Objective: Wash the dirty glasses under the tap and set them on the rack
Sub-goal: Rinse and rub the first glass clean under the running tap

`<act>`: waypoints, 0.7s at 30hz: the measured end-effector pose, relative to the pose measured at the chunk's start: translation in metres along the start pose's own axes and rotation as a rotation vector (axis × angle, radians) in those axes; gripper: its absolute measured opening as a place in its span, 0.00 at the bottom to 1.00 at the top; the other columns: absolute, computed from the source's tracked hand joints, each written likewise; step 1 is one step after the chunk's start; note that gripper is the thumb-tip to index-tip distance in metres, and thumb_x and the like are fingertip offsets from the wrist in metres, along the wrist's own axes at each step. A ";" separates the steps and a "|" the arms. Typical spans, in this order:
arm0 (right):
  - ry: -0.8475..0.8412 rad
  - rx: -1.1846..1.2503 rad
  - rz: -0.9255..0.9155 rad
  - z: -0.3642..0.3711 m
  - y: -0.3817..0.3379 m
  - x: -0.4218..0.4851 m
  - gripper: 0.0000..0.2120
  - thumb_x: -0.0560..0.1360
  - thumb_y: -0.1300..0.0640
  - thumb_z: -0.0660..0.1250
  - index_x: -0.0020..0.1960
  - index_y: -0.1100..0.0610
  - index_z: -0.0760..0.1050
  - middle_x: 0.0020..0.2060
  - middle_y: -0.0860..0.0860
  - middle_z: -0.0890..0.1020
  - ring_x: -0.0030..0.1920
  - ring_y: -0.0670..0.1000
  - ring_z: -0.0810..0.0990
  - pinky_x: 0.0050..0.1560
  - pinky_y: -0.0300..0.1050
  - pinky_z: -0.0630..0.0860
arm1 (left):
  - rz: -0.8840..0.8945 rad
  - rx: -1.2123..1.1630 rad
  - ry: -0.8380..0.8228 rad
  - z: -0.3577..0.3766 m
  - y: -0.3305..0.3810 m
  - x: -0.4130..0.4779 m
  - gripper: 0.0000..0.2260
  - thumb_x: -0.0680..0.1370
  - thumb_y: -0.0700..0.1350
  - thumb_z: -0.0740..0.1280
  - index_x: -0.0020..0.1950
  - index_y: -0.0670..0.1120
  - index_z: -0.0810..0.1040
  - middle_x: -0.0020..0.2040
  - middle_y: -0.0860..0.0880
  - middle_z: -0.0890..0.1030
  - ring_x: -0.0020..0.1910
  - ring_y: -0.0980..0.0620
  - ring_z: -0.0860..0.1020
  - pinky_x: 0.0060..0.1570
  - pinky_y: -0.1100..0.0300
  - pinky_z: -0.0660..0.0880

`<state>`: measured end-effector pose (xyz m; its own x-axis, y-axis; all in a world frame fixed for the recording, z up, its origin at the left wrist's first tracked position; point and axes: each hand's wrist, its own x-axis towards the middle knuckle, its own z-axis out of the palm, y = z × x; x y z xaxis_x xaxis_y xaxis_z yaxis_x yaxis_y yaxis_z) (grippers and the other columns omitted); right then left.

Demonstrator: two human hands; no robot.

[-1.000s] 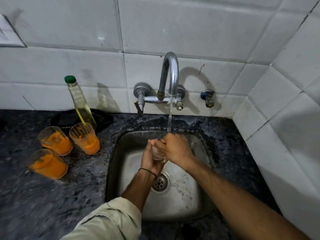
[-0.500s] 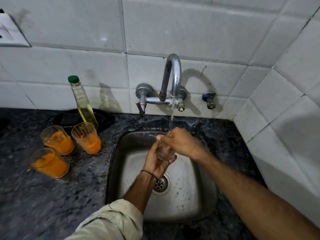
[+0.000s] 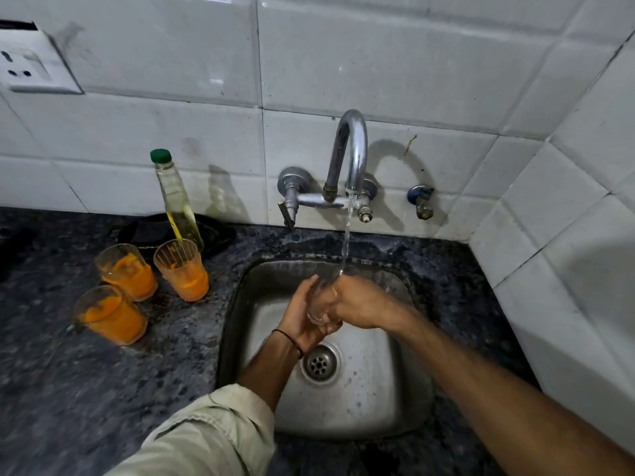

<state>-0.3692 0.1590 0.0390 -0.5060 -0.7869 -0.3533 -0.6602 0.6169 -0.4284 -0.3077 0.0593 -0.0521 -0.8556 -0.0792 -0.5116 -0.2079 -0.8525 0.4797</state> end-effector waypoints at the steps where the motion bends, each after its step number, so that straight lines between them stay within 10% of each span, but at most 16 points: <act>1: -0.046 -0.104 -0.079 -0.001 -0.001 -0.005 0.06 0.73 0.56 0.69 0.50 0.53 0.80 0.48 0.49 0.84 0.48 0.50 0.83 0.53 0.50 0.80 | -0.030 0.027 0.014 -0.001 0.001 -0.001 0.17 0.80 0.54 0.59 0.54 0.43 0.81 0.42 0.44 0.82 0.36 0.49 0.81 0.32 0.59 0.77; 7: -0.068 -0.807 -0.399 -0.019 -0.011 -0.014 0.13 0.73 0.61 0.69 0.56 0.51 0.75 0.58 0.47 0.78 0.60 0.51 0.75 0.67 0.50 0.67 | 0.023 0.129 0.091 0.006 0.004 -0.003 0.14 0.79 0.49 0.58 0.53 0.43 0.79 0.39 0.44 0.81 0.37 0.49 0.78 0.32 0.60 0.74; 15: 0.081 0.656 0.294 -0.010 -0.025 0.005 0.06 0.61 0.66 0.68 0.37 0.59 0.80 0.40 0.56 0.84 0.45 0.55 0.82 0.50 0.52 0.81 | 0.285 0.018 0.236 0.024 0.007 0.004 0.15 0.81 0.46 0.59 0.44 0.40 0.81 0.36 0.43 0.83 0.36 0.47 0.81 0.39 0.55 0.78; 21: 0.425 0.448 0.048 0.024 -0.004 -0.017 0.06 0.73 0.59 0.73 0.47 0.52 0.87 0.41 0.45 0.80 0.47 0.48 0.77 0.52 0.41 0.73 | 0.318 0.036 0.421 0.021 0.019 0.004 0.11 0.80 0.45 0.62 0.47 0.40 0.80 0.39 0.42 0.81 0.36 0.46 0.80 0.38 0.57 0.77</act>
<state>-0.3443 0.1708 0.0264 -0.7670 -0.6390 -0.0586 -0.3806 0.5265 -0.7602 -0.3247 0.0538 -0.0306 -0.6164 -0.5382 -0.5748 0.0089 -0.7347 0.6783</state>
